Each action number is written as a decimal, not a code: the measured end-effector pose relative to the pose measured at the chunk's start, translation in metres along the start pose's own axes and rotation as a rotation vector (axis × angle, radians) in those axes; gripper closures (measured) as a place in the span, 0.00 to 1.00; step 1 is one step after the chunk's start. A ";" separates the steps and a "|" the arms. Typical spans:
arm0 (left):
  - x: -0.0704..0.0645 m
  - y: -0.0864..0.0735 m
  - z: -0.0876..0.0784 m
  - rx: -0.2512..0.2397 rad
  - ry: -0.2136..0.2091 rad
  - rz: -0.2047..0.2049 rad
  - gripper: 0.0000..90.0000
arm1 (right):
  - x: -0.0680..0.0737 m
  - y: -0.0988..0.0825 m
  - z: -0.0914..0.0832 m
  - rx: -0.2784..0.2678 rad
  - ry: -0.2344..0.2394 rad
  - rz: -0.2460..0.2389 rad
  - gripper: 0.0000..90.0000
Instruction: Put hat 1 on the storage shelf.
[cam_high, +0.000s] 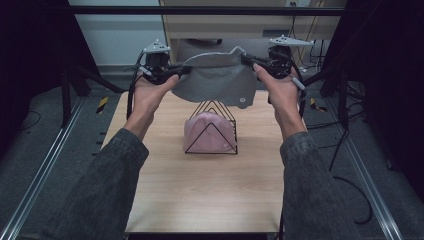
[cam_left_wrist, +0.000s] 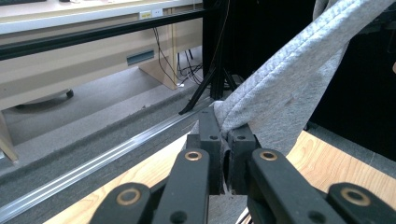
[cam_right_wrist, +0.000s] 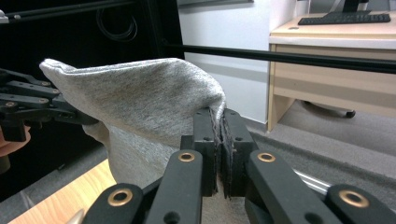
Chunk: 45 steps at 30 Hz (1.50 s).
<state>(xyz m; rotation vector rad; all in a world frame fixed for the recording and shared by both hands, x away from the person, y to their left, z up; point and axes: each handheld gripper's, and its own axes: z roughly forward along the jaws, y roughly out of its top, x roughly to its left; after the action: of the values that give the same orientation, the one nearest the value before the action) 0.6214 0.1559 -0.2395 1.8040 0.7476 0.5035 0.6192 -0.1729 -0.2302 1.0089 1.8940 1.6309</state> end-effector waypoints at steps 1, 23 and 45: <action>0.000 -0.001 0.000 0.001 0.000 0.000 0.98 | 0.000 -0.001 0.001 0.004 -0.001 -0.001 0.96; -0.019 -0.002 -0.009 0.021 -0.034 -0.001 0.98 | 0.003 -0.001 -0.009 0.011 -0.008 0.021 0.96; 0.017 -0.036 0.028 0.074 -0.008 -0.064 0.98 | -0.009 -0.025 0.028 0.097 -0.023 0.014 0.96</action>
<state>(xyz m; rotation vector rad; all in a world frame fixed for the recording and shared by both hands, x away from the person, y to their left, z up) 0.6431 0.1569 -0.2829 1.8429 0.8248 0.4308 0.6398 -0.1626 -0.2618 1.0773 1.9717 1.5410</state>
